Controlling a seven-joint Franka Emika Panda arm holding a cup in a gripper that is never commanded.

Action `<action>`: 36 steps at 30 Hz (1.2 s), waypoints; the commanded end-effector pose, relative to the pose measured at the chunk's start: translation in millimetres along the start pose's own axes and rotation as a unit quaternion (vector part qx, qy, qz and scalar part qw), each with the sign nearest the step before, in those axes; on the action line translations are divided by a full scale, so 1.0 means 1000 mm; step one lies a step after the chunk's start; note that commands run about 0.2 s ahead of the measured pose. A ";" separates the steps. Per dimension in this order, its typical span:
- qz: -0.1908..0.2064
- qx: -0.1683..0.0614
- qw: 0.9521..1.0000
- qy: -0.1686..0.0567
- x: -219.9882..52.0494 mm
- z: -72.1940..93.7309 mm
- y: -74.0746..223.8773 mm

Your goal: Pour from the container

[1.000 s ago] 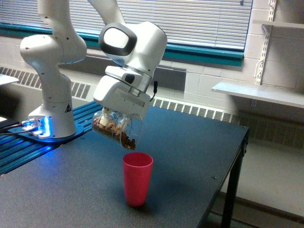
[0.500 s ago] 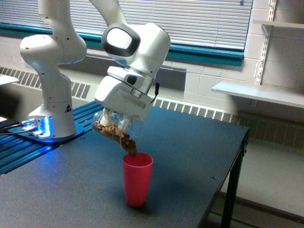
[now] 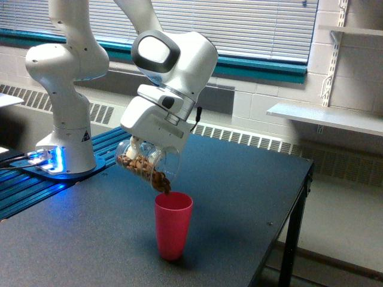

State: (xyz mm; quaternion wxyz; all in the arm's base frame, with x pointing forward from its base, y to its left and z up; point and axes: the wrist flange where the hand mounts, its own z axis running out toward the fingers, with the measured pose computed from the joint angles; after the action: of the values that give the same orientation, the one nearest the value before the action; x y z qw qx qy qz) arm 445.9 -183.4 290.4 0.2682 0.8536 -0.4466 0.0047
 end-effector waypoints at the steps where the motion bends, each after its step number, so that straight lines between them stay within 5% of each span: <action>1: -0.008 -0.008 1.000 0.007 0.004 -0.003 -0.004; 36: -0.047 -0.039 0.998 0.006 0.027 0.002 -0.007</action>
State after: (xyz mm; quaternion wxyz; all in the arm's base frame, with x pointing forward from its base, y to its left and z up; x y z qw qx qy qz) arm 464.6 -198.6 289.7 0.2960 0.8579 -0.4197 -0.0152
